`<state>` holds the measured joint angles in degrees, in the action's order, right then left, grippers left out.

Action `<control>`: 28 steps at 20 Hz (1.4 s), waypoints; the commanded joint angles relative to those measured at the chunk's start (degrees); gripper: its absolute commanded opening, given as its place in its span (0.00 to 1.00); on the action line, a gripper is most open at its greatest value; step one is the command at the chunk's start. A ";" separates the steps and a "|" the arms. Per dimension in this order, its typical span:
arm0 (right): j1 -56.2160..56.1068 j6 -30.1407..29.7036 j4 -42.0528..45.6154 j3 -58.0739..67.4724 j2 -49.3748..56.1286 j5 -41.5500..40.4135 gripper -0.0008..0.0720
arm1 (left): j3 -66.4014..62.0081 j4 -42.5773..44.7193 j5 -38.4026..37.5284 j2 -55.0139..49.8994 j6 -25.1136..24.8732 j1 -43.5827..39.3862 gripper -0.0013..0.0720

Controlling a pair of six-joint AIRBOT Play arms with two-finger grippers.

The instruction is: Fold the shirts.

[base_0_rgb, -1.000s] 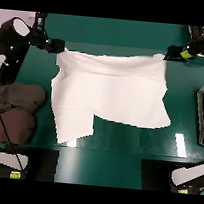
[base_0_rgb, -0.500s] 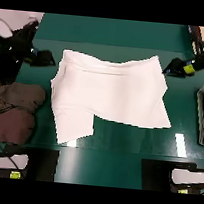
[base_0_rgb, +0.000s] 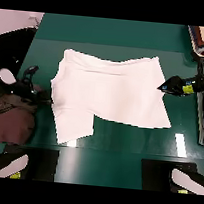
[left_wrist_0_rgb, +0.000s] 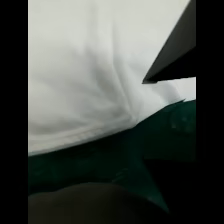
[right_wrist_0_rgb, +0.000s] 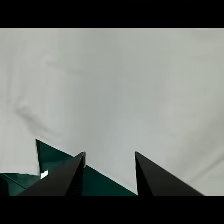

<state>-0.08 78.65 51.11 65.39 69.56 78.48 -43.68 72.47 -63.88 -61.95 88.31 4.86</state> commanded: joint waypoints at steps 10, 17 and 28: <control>0.04 -0.55 -2.05 -2.34 -2.29 -1.36 0.52 | 8.15 -11.39 10.45 -0.92 1.05 -0.59 0.75; 2.54 -0.74 -1.36 -2.40 -2.32 1.73 0.52 | 6.67 -11.19 8.13 1.14 1.29 -4.39 0.05; 31.34 -0.04 11.89 -30.21 -17.00 3.89 0.65 | 1.84 -10.25 2.34 12.85 1.25 -4.42 0.05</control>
<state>24.14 78.41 60.51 42.17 55.00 82.87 -41.43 62.78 -60.49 -50.09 89.58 0.45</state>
